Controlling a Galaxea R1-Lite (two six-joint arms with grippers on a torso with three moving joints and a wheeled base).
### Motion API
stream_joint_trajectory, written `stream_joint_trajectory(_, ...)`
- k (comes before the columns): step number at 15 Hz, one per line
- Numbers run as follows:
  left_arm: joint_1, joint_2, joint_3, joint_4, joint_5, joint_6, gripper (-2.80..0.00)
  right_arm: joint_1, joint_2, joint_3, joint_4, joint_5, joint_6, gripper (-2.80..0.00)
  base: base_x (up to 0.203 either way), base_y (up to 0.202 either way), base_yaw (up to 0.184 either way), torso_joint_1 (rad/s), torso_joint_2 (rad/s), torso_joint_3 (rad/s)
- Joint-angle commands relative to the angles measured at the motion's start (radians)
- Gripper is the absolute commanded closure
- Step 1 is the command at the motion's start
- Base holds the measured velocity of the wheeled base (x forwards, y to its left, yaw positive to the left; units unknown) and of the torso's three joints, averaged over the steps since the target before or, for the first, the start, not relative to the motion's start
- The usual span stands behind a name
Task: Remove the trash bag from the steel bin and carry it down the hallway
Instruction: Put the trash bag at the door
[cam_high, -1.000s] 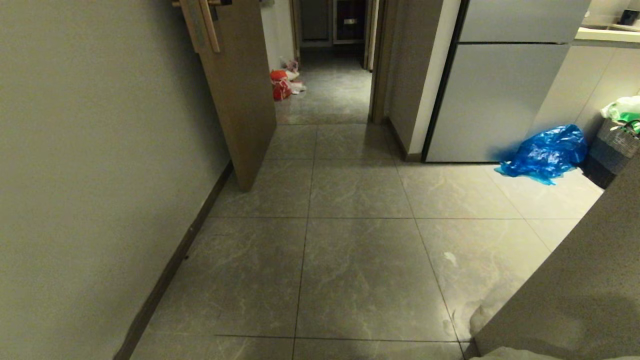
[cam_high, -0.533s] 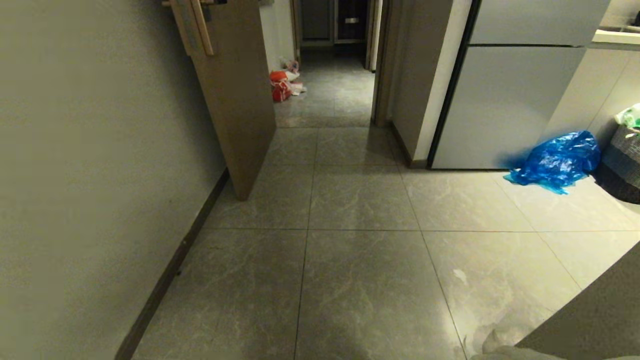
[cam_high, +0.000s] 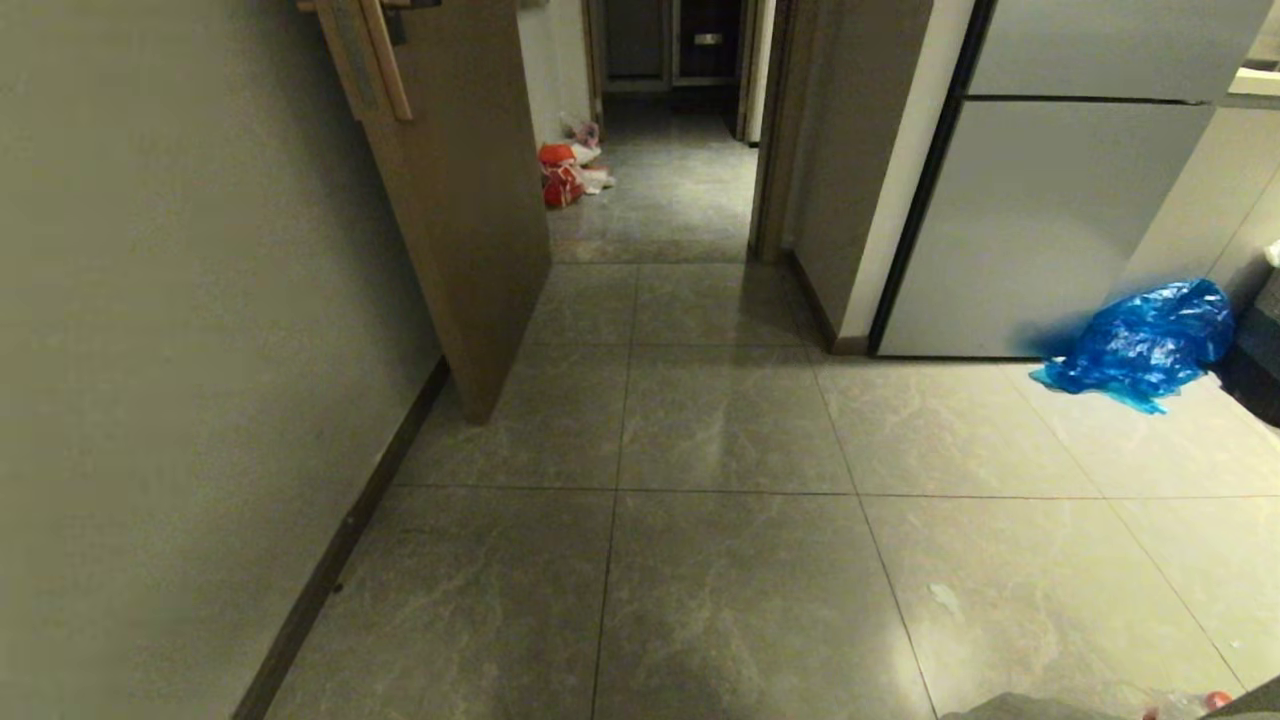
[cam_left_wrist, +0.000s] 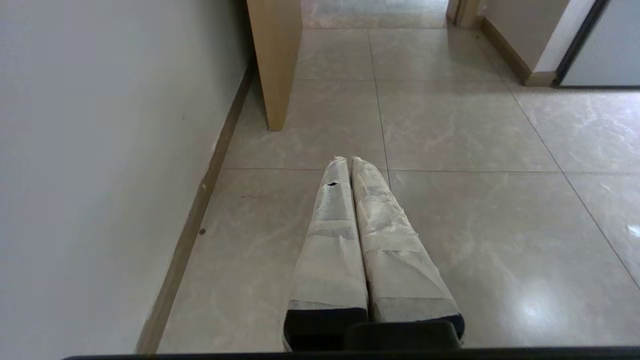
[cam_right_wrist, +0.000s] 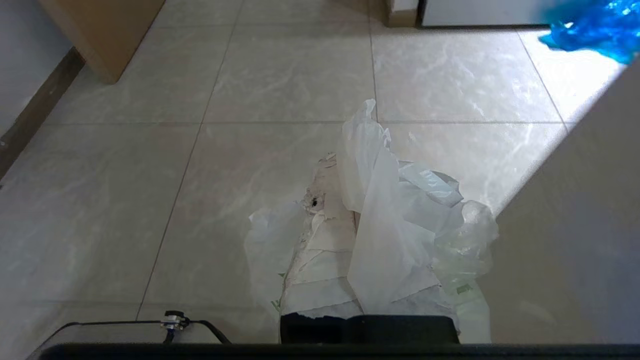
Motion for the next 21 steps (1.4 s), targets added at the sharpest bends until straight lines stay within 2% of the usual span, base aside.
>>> stream_joint_trajectory(1, 0.002, 0.001, 0.002, -0.001, 0.0, 0.0, 0.0, 0.001, 0.002, 0.0, 0.001, 0.0, 0.0, 0.0, 0.183, 0.0, -0.002, 0.006, 0.0, 0.002)
stream_joint_trajectory(21, 0.001, 0.001, 0.001, -0.001, 0.0, 0.0, 0.0, 0.001, 0.002, 0.0, 0.001, 0.0, 0.0, 0.0, 0.193, 0.0, 0.001, 0.002, 0.0, 0.002)
